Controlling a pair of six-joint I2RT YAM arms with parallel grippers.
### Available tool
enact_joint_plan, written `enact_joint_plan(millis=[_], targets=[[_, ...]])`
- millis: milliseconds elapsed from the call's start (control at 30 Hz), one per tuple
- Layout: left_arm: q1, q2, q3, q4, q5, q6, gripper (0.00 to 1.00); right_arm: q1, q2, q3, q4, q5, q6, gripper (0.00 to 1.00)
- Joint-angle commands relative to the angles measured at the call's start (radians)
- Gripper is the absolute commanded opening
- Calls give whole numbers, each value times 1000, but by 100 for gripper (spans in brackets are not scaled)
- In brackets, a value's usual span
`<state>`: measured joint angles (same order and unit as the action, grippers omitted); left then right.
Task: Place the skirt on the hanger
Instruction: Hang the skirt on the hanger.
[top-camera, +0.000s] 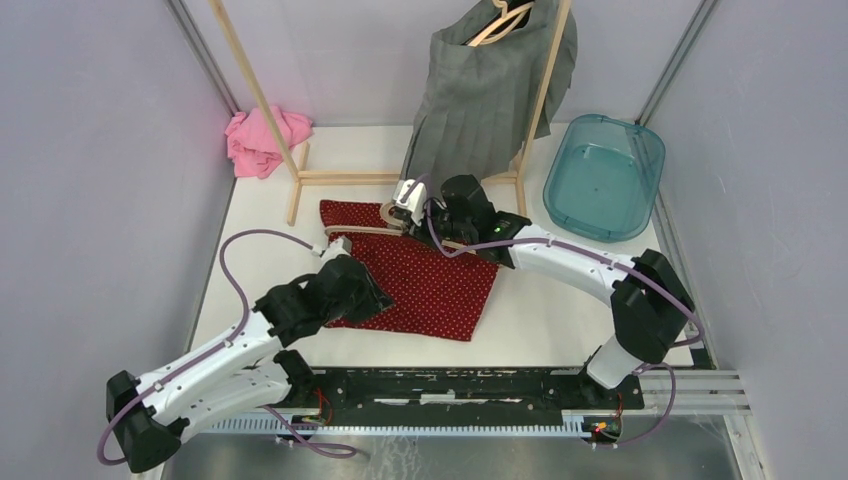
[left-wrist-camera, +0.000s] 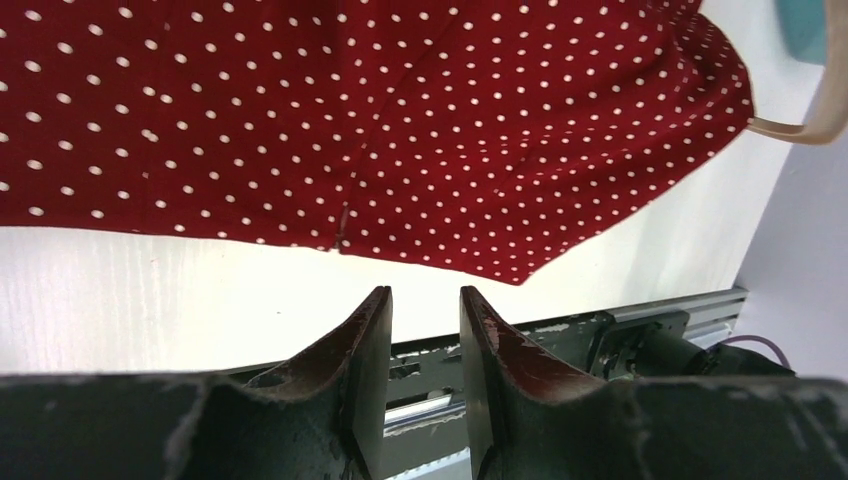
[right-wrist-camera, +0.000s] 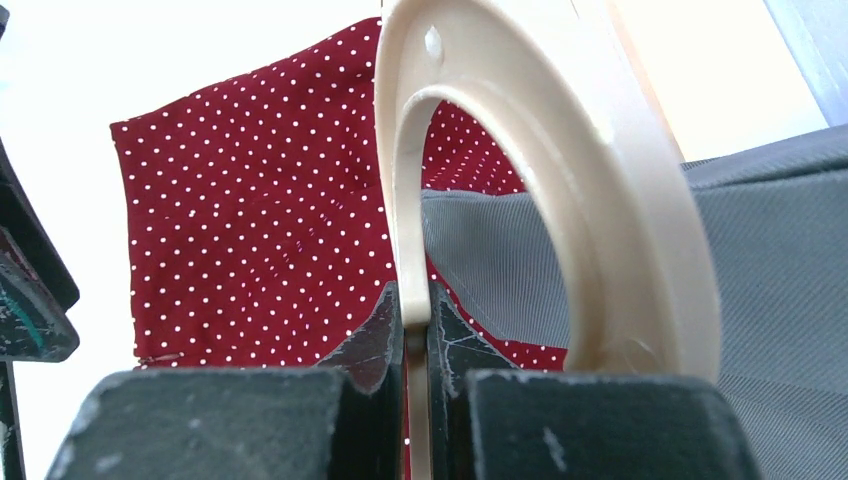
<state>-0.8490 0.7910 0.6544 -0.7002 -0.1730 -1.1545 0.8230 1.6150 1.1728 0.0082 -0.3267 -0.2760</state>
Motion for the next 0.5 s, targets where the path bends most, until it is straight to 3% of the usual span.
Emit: enact_joint_plan(millis=[0,467], targets=[[-4,12,7,33,-16,54,38,7,-74,22,-5,22,-20,1],[-2,-12,233,-149,-155,124,39,7,-226,79,-136,51,-43,1]])
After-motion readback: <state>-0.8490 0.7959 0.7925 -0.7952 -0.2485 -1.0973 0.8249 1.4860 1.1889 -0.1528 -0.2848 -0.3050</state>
